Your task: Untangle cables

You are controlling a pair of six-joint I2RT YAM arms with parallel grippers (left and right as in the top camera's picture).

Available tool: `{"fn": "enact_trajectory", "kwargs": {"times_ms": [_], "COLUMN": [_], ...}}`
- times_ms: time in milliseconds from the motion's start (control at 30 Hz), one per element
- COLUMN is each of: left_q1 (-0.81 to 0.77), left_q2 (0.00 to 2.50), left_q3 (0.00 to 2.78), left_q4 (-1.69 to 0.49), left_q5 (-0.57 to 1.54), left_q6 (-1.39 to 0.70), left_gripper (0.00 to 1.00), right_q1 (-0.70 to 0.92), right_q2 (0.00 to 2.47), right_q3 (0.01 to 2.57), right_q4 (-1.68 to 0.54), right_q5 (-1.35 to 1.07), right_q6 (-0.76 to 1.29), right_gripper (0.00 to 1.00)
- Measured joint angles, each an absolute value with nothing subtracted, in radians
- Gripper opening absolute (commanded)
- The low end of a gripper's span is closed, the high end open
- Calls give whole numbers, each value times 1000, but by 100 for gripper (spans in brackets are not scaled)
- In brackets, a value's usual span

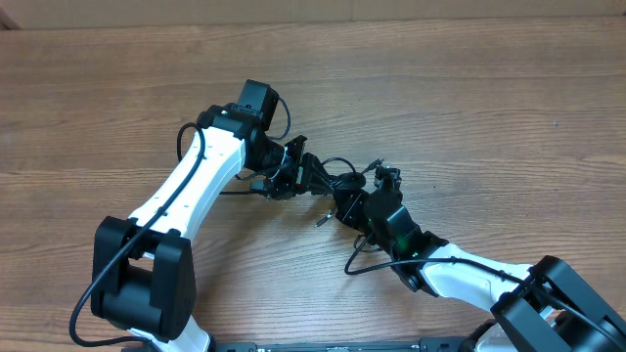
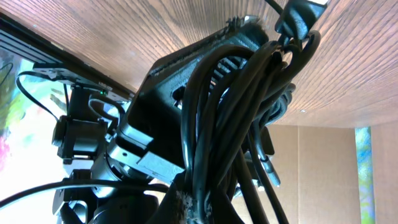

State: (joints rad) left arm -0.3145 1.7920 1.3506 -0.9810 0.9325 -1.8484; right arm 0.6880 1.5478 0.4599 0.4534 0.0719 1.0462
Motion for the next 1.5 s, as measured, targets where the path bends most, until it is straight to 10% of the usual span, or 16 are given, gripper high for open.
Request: {"fn": "enact_trajectory", "kwargs": {"times_ms": [633, 767, 1000, 1500], "left_q1": [-98, -94, -94, -98], "left_q2": [1792, 1792, 1792, 1792], "left_q3": [1350, 1350, 1350, 1350], "left_q4": [-857, -857, -858, -864], "left_q5": [870, 847, 776, 673], "left_q6": [-1687, -1634, -1469, -950], "left_gripper": [4, 4, 4, 4], "right_q1": [682, 682, 681, 487], "right_q2": [1448, 1447, 1447, 1446], "right_q3": [460, 460, 460, 460], "right_q4": [145, 91, 112, 120], "right_q5": [-415, -448, -467, -472], "right_q6": [852, 853, 844, 838], "right_gripper": [4, 28, 100, 100]}}
